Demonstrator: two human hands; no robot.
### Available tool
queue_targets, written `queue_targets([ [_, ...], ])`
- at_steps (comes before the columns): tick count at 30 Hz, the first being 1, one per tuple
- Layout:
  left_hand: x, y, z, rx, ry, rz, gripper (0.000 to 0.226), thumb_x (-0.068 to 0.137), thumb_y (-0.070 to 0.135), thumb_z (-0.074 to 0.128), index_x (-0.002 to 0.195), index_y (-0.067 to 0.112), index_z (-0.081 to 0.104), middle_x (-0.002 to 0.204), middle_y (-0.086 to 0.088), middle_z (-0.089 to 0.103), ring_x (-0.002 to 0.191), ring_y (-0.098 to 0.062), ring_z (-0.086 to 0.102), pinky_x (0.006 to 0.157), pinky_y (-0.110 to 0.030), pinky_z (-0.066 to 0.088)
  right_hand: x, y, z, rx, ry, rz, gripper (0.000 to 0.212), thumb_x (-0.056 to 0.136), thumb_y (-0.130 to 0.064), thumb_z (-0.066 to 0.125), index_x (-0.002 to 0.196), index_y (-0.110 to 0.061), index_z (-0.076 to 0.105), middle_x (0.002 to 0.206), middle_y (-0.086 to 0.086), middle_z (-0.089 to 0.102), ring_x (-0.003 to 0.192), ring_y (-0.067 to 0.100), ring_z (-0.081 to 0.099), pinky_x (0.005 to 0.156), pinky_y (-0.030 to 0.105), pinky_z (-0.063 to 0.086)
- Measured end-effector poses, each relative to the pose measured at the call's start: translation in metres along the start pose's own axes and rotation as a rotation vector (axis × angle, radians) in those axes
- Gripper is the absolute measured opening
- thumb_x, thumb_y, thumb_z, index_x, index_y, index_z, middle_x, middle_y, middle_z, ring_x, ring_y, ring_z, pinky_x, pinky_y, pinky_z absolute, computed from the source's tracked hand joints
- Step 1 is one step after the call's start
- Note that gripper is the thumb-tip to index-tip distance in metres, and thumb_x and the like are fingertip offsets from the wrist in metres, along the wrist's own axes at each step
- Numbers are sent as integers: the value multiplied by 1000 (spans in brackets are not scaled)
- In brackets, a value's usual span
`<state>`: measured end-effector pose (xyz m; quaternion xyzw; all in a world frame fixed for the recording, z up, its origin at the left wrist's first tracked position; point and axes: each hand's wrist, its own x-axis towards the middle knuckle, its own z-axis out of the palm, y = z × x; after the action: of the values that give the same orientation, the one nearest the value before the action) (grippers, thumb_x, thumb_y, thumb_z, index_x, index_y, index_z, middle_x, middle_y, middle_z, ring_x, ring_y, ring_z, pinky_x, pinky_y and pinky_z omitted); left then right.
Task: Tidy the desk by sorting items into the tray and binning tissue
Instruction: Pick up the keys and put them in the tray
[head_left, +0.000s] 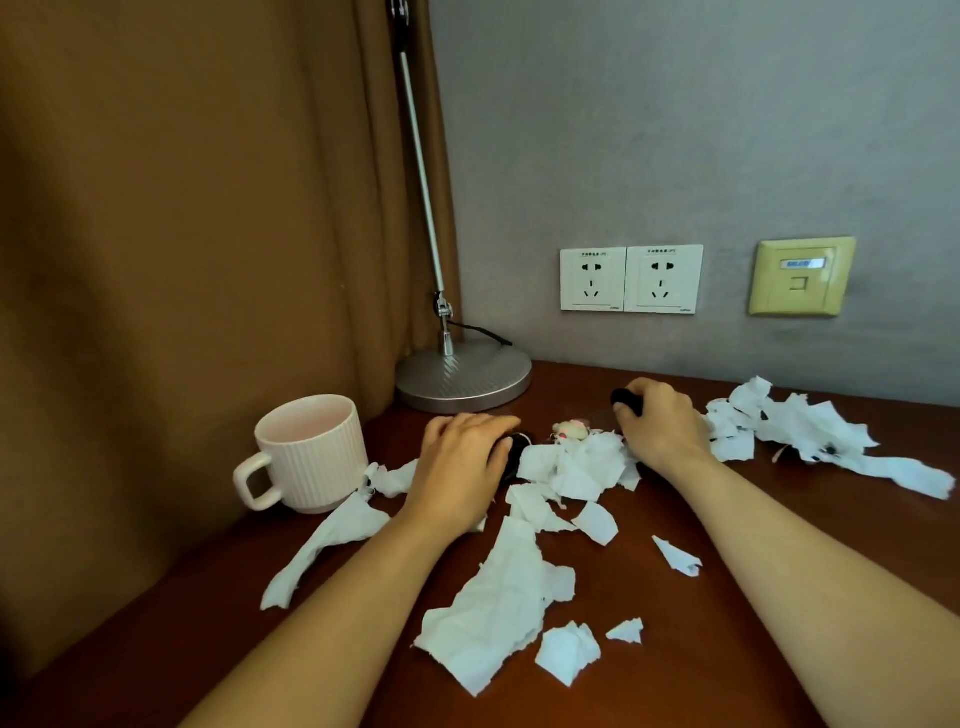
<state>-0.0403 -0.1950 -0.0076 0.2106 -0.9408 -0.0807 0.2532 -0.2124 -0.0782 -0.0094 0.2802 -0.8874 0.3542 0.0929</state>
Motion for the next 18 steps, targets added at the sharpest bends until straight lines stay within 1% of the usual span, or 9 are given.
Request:
queue_targets([
  [3, 0, -1, 0, -10, -15, 8, 33, 100, 27, 40, 129, 28, 55, 131, 8, 53, 126, -9, 43, 111, -28, 19, 0, 0, 1, 11, 3, -8, 22, 93, -20, 52, 111, -13, 63, 108, 14, 68, 104, 36, 60, 86, 43, 47],
  [6, -1, 0, 0, -27, 13, 12, 25, 98, 30, 46, 116, 28, 62, 121, 8, 55, 119, -9, 45, 108, -27, 22, 0, -1, 0, 7, 8, -6, 22, 93, -20, 52, 110, -12, 64, 107, 15, 68, 104, 37, 60, 86, 42, 46],
  [8, -1, 1, 1, -12, 40, 24, 18, 96, 30, 49, 107, 28, 63, 115, 9, 56, 115, -9, 46, 107, -27, 23, -1, -1, -1, 23, 18, -9, 21, 93, -20, 53, 108, -12, 64, 106, 15, 68, 103, 38, 60, 86, 42, 47],
  [10, -3, 2, 0, 2, 76, 26, 14, 95, 31, 51, 102, 27, 63, 111, 9, 56, 113, -9, 46, 106, -27, 23, -1, -1, -1, 39, 28, -11, 20, 92, -21, 53, 107, -12, 64, 105, 15, 69, 101, 38, 60, 85, 42, 47],
  [14, -5, 2, -8, -78, 206, -28, 11, 93, 31, 55, 93, 26, 64, 103, 9, 60, 107, -10, 50, 105, -29, 23, -6, -3, -1, 109, 80, -21, 20, 93, -24, 53, 106, -14, 65, 100, 14, 70, 97, 37, 61, 85, 43, 49],
  [16, -2, 3, -16, -135, 226, -51, 10, 91, 28, 58, 89, 24, 66, 98, 7, 61, 103, -12, 53, 103, -33, 30, -9, -4, -3, 136, 117, -49, 19, 93, -25, 54, 104, -15, 66, 97, 12, 71, 95, 36, 62, 84, 44, 49],
  [18, 1, 5, -30, -261, 249, -84, 7, 89, 23, 62, 85, 20, 68, 92, 6, 62, 96, -15, 56, 96, -39, 42, -12, -4, -8, 153, 128, -73, 18, 92, -24, 56, 101, -14, 67, 95, 11, 71, 94, 35, 63, 82, 43, 51],
])
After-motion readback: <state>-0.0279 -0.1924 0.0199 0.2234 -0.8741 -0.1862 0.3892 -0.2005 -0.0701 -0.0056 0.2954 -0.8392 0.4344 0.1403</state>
